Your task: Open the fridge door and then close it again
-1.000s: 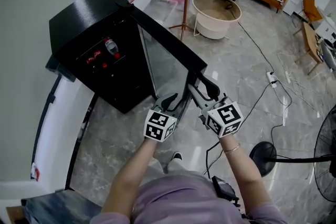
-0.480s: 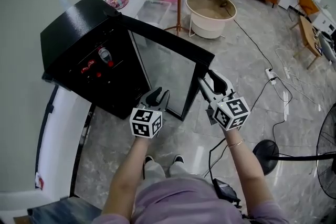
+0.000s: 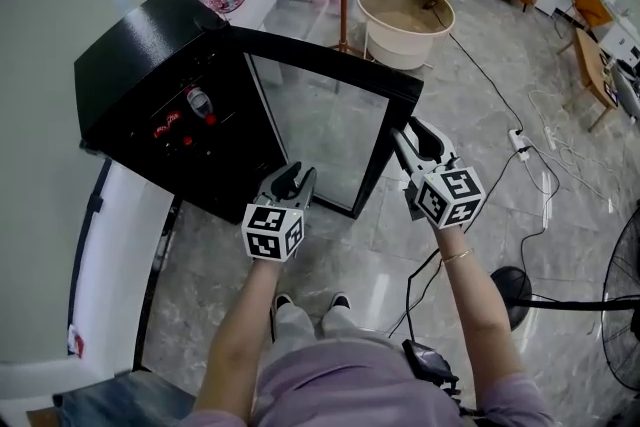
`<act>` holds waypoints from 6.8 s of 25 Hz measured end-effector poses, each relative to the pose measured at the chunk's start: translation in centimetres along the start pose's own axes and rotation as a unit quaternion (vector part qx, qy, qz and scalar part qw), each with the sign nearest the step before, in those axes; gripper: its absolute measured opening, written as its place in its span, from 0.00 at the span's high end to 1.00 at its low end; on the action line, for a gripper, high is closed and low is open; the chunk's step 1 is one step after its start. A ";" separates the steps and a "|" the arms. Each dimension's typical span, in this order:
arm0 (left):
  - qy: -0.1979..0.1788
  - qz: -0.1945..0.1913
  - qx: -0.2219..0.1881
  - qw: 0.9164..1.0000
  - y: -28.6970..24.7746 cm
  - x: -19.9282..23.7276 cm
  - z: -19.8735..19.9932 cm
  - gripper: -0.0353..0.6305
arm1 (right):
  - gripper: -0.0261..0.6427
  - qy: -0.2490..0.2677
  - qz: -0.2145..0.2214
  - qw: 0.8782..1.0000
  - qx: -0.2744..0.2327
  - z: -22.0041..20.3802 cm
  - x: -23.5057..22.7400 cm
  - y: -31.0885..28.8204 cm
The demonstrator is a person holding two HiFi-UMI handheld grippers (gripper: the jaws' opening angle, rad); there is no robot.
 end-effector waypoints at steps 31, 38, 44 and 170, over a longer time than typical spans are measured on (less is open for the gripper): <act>0.034 0.044 -0.020 0.998 3.1 1.0 -0.1 0.79 | 0.53 -0.023 0.045 0.998 0.024 0.2 -2.7 -1.9; 0.041 0.053 -0.023 0.997 4.1 1.3 -0.4 0.80 | 0.56 -0.010 0.064 0.998 0.025 -0.2 -1.7 -2.5; 0.046 0.049 -0.029 0.997 4.5 0.7 -0.2 0.80 | 0.61 -0.001 0.061 0.998 0.026 0.0 -0.6 -1.5; 0.099 0.227 -0.068 0.967 23.7 25.9 0.4 0.81 | 0.80 -0.013 0.249 0.963 0.096 -1.3 38.9 -11.2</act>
Point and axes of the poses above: the fingertips, and each gripper's own axes: y backward along the fingers, x to its left, z out of its top, the point moved 6 cm from there along y, backward along the fingers, and after that the axes turned 9 degrees about y, right-handed, at the moved point
